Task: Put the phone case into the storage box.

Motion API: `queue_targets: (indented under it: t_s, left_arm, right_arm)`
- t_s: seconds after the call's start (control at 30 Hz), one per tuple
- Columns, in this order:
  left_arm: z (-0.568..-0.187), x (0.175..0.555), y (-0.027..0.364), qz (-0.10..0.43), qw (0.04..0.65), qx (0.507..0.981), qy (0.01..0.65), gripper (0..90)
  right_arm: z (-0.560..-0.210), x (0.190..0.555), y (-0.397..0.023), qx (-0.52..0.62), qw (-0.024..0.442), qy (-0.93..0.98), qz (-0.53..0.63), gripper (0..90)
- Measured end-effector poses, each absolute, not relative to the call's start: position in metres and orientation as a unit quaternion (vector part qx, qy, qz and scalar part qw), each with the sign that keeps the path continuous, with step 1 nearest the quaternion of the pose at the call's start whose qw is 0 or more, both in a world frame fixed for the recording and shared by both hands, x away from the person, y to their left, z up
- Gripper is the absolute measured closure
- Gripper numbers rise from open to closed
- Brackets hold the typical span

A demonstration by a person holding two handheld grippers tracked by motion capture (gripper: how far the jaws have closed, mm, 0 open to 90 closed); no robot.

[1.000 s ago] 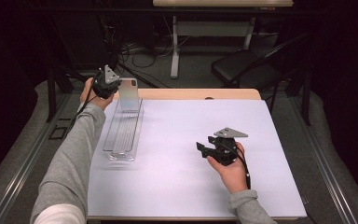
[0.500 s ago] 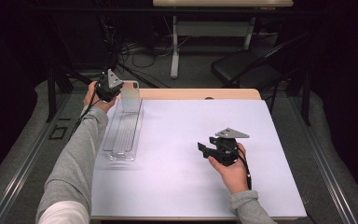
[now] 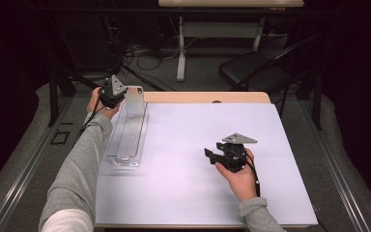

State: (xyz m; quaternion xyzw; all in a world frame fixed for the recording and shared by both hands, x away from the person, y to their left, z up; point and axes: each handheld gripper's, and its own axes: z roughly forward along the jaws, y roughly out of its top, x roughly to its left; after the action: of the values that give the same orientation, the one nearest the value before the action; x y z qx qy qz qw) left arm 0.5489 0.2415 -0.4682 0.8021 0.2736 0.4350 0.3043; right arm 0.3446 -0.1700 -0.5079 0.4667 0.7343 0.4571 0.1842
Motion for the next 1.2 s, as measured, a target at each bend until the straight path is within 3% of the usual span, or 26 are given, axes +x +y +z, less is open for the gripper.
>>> queue_targets:
  t_s: [0.37, 1.2]
  left_arm:
    - [-0.4704, 0.5490, 0.2403, 0.447, 0.305, 0.802, 0.251, 80.0]
    - [-0.4750, 0.5516, 0.2488, 0.447, 0.287, 0.805, 0.266, 73.7]
  right_arm:
    - [-0.5085, 0.3447, -0.1698, 0.466, 0.183, 0.734, 0.458, 44.1]
    - [-0.5105, 0.3447, -0.1692, 0.467, 0.181, 0.736, 0.456, 44.1]
